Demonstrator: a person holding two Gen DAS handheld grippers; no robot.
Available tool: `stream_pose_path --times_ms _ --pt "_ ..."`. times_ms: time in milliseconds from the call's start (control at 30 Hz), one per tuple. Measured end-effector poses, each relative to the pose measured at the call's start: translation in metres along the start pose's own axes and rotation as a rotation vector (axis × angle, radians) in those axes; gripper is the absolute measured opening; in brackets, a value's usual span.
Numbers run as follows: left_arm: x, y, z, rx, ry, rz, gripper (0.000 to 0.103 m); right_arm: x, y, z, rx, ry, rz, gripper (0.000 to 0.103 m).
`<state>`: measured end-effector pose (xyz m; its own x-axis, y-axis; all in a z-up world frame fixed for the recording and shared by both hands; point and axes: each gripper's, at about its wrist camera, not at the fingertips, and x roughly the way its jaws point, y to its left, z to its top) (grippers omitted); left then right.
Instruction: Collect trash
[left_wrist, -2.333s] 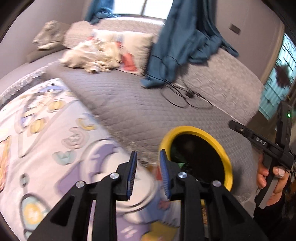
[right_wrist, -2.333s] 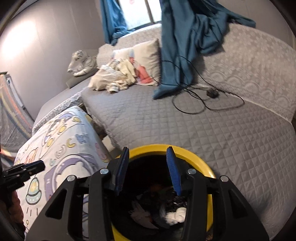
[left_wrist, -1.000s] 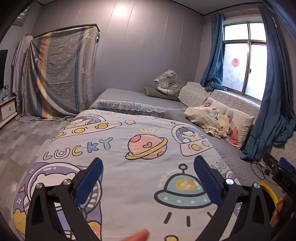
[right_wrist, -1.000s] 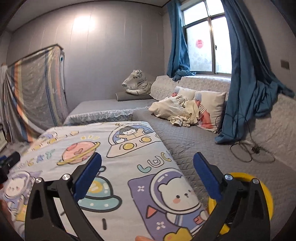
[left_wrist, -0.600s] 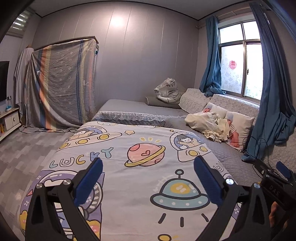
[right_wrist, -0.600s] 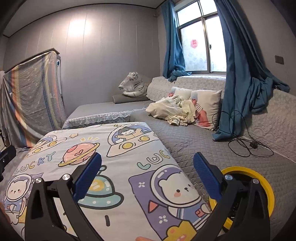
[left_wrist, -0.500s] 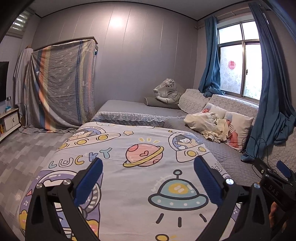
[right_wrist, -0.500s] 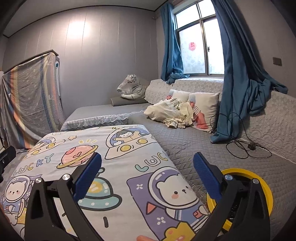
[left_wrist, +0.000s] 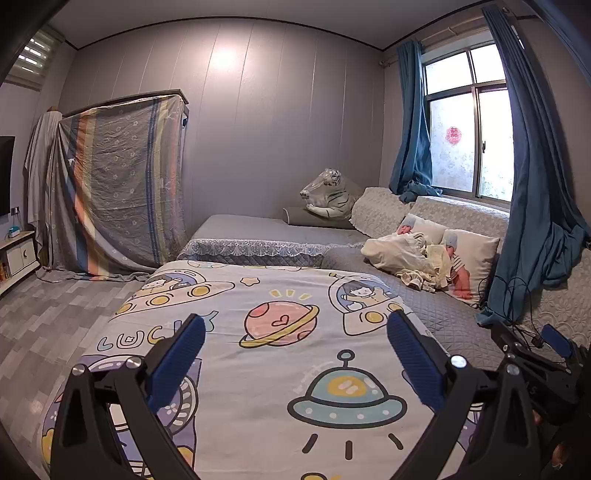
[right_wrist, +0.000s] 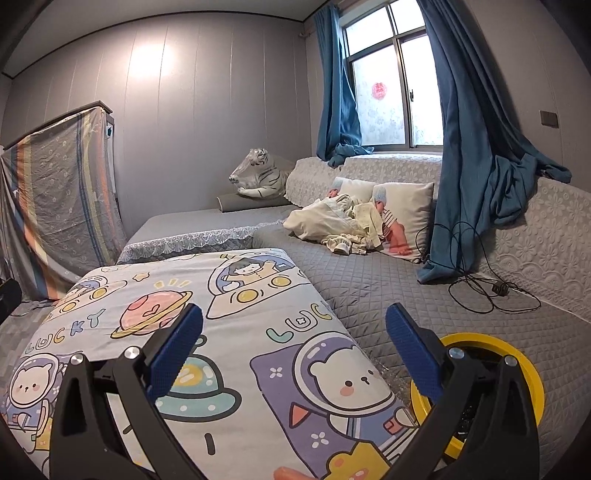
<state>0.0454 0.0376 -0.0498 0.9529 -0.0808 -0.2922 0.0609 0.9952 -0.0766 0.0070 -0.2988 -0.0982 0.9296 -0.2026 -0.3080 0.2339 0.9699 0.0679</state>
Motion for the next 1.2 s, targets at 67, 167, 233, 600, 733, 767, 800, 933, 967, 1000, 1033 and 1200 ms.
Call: stream_pose_path --times_ms 67,167,233,600,733,767,800,933,967,1000,1033,1200 --pt "0.0001 -0.0018 -0.0003 0.001 0.004 -0.001 0.095 0.0009 -0.0007 -0.0002 0.002 0.005 0.002 0.095" --pt "0.0003 -0.0019 -0.0005 0.002 0.004 0.001 0.095 0.0016 -0.0013 -0.0009 0.005 0.009 0.002 0.095" --pt "0.0004 -0.0020 -0.0008 0.002 0.005 0.001 0.095 0.0020 -0.0017 -0.0015 0.008 0.012 0.002 0.095" --pt "0.0017 -0.0043 -0.0014 0.013 0.005 0.001 0.095 0.0047 -0.0038 -0.0021 0.020 0.022 0.000 0.095" --pt "0.0023 -0.0045 -0.0015 0.013 0.008 -0.001 0.095 0.0063 -0.0028 -0.0041 0.018 0.034 0.004 0.095" --pt "0.0027 -0.0047 -0.0014 0.014 0.009 -0.001 0.095 0.0065 -0.0026 -0.0043 0.018 0.036 0.005 0.095" --pt "0.0028 -0.0048 -0.0017 0.015 0.010 0.000 0.095 0.0070 -0.0027 -0.0046 0.018 0.038 0.005 0.095" --pt "0.0025 -0.0052 -0.0019 0.014 0.008 0.000 0.095 0.0077 -0.0025 -0.0046 0.019 0.040 0.006 0.095" --pt "0.0027 -0.0053 -0.0021 0.015 0.007 0.002 0.095 0.0076 -0.0025 -0.0046 0.020 0.040 0.005 0.095" --pt "0.0031 -0.0053 -0.0027 0.015 0.007 0.002 0.095 0.0077 -0.0024 -0.0048 0.021 0.041 0.005 0.095" --pt "0.0036 -0.0055 -0.0031 0.015 0.008 0.001 0.095 0.0079 -0.0026 -0.0048 0.020 0.042 0.006 0.095" --pt "0.0049 -0.0048 -0.0038 0.014 0.013 -0.002 0.095 0.0095 -0.0017 -0.0050 0.019 0.051 0.009 0.095"
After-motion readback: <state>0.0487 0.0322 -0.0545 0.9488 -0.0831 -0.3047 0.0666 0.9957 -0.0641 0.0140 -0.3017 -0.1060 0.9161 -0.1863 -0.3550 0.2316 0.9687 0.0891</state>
